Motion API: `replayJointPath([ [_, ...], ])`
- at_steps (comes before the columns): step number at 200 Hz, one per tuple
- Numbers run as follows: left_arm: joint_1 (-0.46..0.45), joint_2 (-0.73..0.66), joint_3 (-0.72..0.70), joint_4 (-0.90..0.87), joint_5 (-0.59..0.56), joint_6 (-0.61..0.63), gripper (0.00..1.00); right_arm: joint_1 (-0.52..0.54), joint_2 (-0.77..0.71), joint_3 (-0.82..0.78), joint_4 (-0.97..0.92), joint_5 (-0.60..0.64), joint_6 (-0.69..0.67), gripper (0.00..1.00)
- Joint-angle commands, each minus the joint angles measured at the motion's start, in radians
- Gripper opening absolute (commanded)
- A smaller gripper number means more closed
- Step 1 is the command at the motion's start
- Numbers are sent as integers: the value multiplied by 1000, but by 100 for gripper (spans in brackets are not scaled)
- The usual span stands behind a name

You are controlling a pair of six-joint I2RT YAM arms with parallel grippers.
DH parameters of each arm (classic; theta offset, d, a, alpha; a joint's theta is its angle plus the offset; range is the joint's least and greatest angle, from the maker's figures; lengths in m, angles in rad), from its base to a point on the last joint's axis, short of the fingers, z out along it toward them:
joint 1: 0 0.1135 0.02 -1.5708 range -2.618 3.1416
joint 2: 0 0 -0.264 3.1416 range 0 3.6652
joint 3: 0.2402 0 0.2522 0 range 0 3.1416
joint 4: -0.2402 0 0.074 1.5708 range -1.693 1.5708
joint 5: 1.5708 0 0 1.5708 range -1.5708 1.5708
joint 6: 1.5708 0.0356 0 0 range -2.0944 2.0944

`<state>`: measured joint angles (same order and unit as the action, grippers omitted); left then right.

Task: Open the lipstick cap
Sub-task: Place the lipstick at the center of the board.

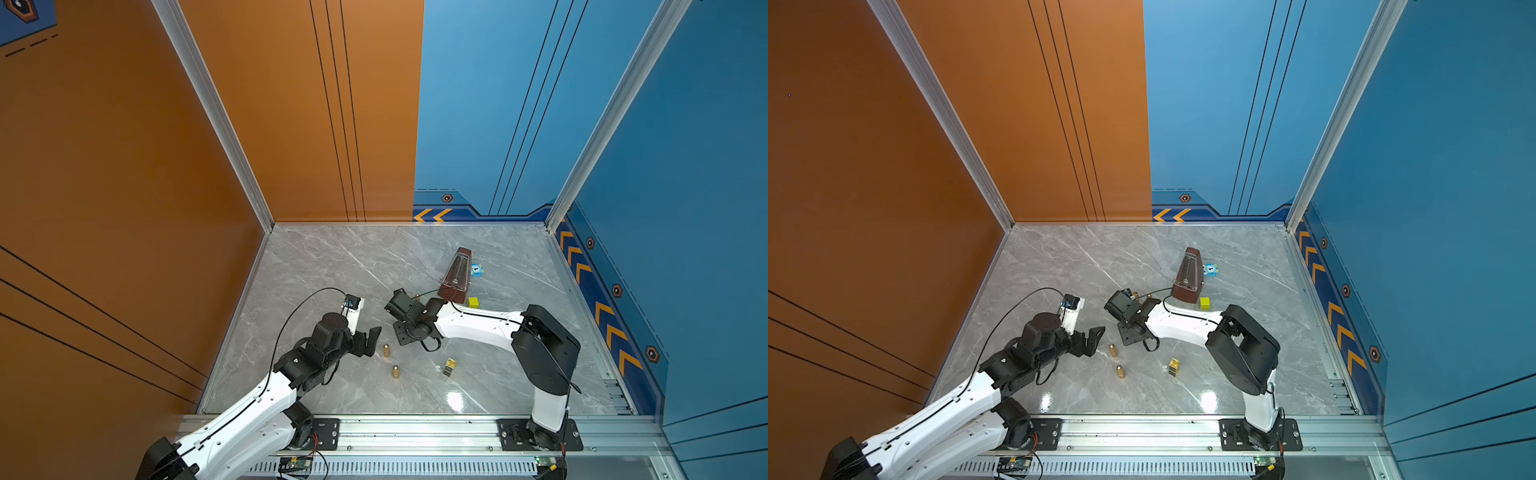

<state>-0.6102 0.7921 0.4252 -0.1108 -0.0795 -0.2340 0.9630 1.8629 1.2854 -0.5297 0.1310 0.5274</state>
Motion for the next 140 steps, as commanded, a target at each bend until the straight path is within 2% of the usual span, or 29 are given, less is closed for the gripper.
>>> replayJointPath([
  [1, 15, -21, -2, -29, -21, -16, 99, -3, -75, 14, -82, -9, 3, 53],
  [78, 36, -76, 8, -114, -56, -56, 99, 21, -139, 118, -241, -70, 43, 61],
  [140, 56, -162, -28, -158, -93, -110, 99, 88, -72, 197, -277, -145, 121, 63],
])
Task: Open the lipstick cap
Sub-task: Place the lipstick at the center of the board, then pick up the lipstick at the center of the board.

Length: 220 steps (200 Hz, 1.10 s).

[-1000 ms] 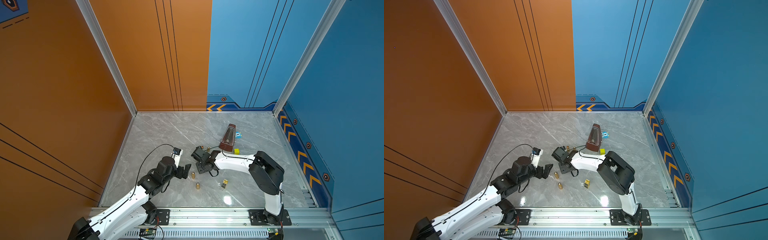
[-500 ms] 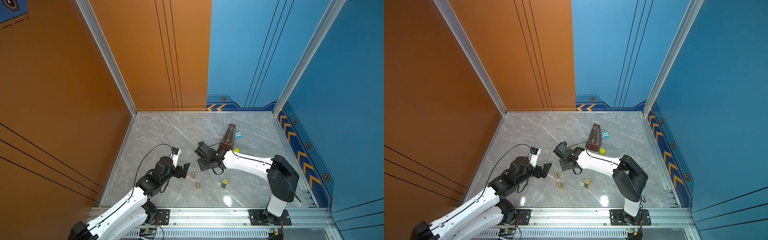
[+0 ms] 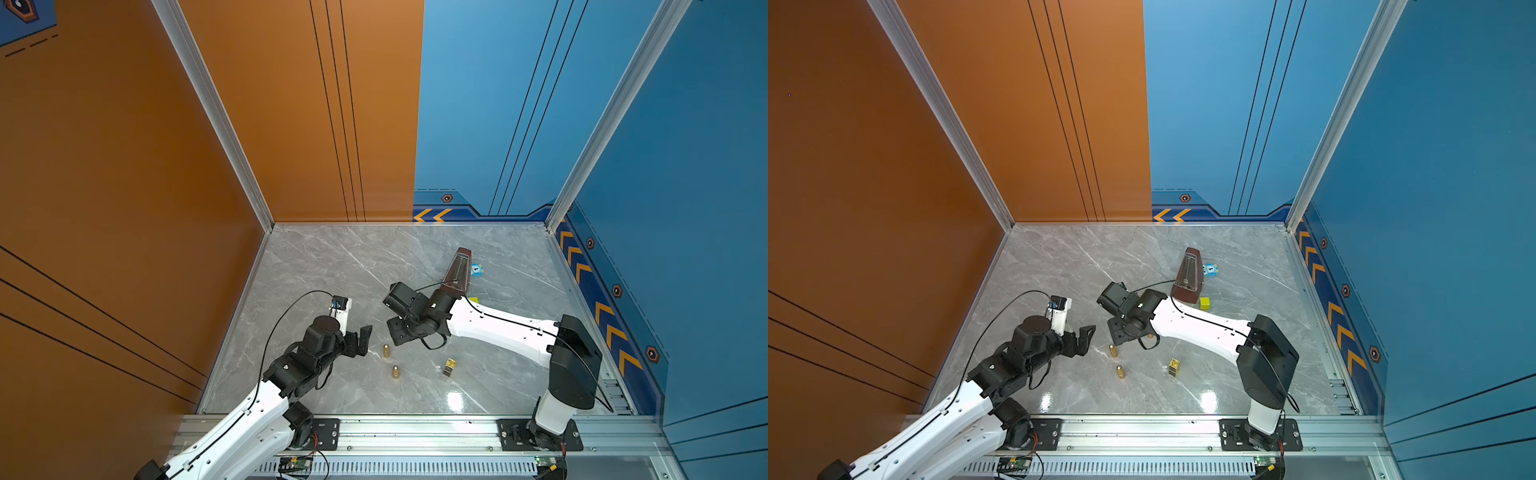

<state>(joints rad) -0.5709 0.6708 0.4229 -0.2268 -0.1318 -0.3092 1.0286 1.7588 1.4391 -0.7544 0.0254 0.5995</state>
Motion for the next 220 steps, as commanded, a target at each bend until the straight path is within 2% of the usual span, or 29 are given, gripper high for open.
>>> replayJointPath([
  [1, 17, -43, -25, -43, -41, -35, 99, 24, 33, 45, -52, -39, 50, 63],
  [75, 38, -114, -61, -60, -38, -71, 99, 81, 152, 98, -61, -39, 95, 62],
  [220, 60, -116, -59, -59, -22, -76, 99, 88, 308, 153, -57, 19, 59, 31],
])
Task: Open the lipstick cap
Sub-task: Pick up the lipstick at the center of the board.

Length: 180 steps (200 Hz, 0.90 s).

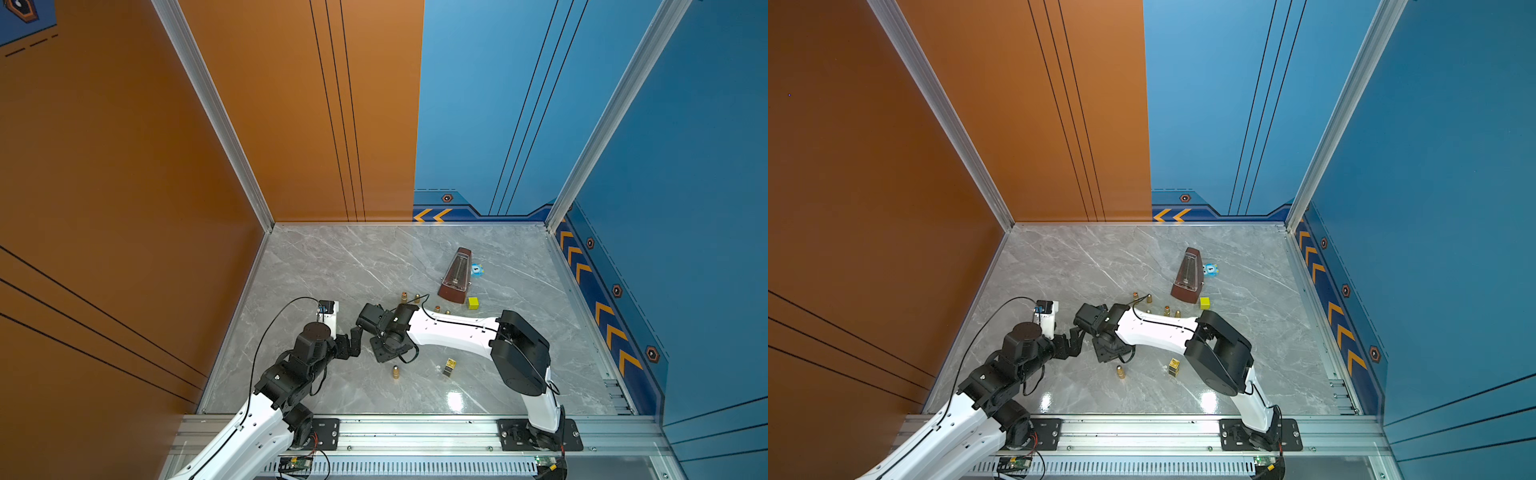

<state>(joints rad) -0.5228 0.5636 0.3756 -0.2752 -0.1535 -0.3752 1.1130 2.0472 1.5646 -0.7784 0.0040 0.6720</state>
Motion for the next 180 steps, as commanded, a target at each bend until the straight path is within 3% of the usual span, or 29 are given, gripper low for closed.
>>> replayJointPath([
  [1, 12, -10, -13, -10, -1, -10, 99, 4, 20, 28, -32, 41, -13, 31],
  [125, 17, 0, -1, -9, 4, -8, 99, 1, 33, 27, -28, 71, -41, 17],
  [180, 17, 27, 27, -8, 30, 7, 99, -19, -68, 12, -28, 43, -62, 14],
])
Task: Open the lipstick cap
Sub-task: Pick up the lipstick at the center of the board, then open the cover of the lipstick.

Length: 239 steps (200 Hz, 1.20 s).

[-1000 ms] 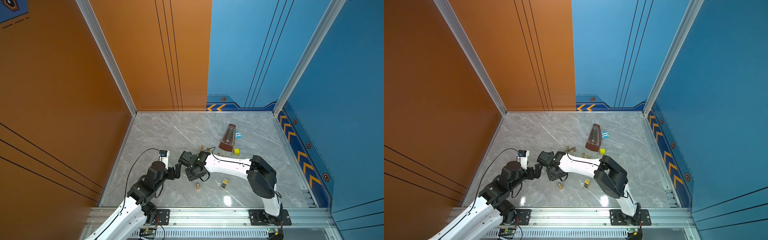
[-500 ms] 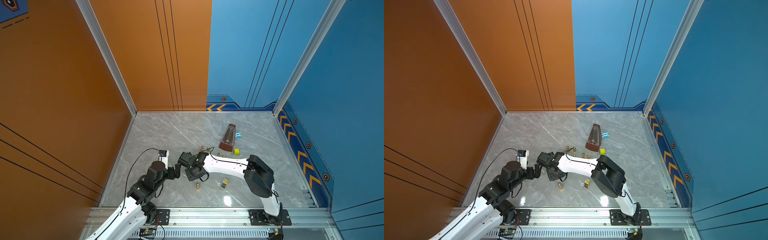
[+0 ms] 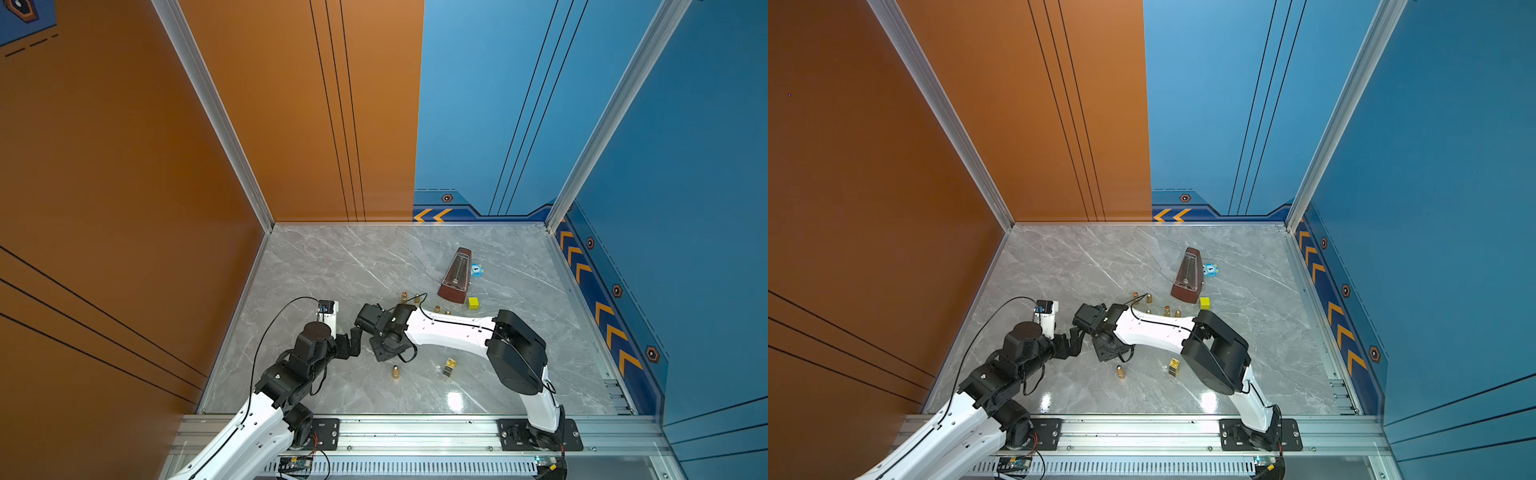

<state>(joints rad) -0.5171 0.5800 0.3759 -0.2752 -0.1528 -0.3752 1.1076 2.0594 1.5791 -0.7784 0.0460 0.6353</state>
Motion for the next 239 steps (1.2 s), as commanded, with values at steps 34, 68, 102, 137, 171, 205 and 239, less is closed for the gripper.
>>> replayJointPath([
  [34, 7, 46, 52, -2, 65, 32, 98, -40, -156, -23, -29, -38, -40, 14],
  [68, -18, 86, 61, 53, 104, 59, 99, -80, -245, -60, -28, -80, -54, 15],
  [102, -63, 159, 63, 165, 129, 91, 99, -133, -326, -100, -30, -149, -72, 14],
  [137, -138, 261, 81, 237, 198, 163, 99, -223, -394, -153, -30, -265, -93, 15],
  [171, -208, 320, 75, 320, 262, 237, 98, -307, -437, -212, -29, -399, -124, 15],
  [205, -243, 412, 100, 366, 311, 299, 91, -345, -453, -238, -27, -520, -159, 15],
  [239, -269, 463, 114, 448, 366, 329, 75, -356, -448, -242, -25, -585, -170, 15],
])
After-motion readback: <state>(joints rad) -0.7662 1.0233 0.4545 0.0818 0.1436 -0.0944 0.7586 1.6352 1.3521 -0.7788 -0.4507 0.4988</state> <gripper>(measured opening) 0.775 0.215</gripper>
